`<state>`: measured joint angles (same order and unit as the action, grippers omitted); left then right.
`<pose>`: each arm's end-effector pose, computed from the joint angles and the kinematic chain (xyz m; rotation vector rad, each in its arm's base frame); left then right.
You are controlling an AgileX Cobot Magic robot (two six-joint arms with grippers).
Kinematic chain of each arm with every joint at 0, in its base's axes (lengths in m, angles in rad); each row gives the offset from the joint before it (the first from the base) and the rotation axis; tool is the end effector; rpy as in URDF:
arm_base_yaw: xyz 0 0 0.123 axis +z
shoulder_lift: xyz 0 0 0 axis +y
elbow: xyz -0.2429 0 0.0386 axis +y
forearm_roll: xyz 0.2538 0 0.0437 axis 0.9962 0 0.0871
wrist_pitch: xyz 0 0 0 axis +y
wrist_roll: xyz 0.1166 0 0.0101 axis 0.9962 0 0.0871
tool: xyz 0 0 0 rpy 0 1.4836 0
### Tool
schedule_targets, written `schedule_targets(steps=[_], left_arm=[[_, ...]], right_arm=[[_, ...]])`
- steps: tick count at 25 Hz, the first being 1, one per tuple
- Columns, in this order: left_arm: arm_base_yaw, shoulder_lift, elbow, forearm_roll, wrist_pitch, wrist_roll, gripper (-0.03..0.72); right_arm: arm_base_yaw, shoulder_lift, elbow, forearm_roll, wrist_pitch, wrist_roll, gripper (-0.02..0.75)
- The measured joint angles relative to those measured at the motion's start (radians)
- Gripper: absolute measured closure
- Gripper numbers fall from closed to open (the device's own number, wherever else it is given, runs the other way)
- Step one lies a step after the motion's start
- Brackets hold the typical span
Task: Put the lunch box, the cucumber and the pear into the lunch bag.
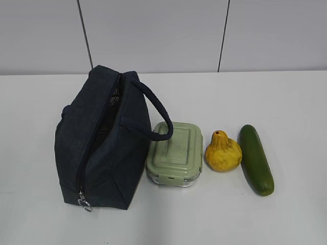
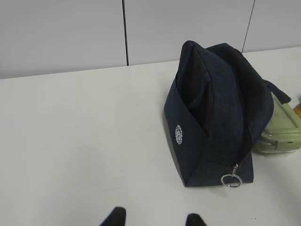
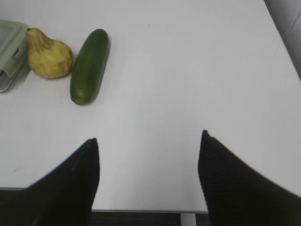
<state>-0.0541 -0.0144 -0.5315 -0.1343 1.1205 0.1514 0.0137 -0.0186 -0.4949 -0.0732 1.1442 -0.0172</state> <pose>0.0528 -0.0170 0.2731 0.2251 2.0399 -0.1002 0.0561 -0.0070 0.2594 -0.0249 2.1131 -0.0906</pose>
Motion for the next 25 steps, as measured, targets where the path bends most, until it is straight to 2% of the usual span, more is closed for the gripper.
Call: schedule_targets(steps=[25], left_arm=[[0.0, 0.0, 0.0, 0.0, 0.0, 0.0, 0.446]], right_arm=[[0.0, 0.0, 0.0, 0.0, 0.0, 0.0, 0.236]])
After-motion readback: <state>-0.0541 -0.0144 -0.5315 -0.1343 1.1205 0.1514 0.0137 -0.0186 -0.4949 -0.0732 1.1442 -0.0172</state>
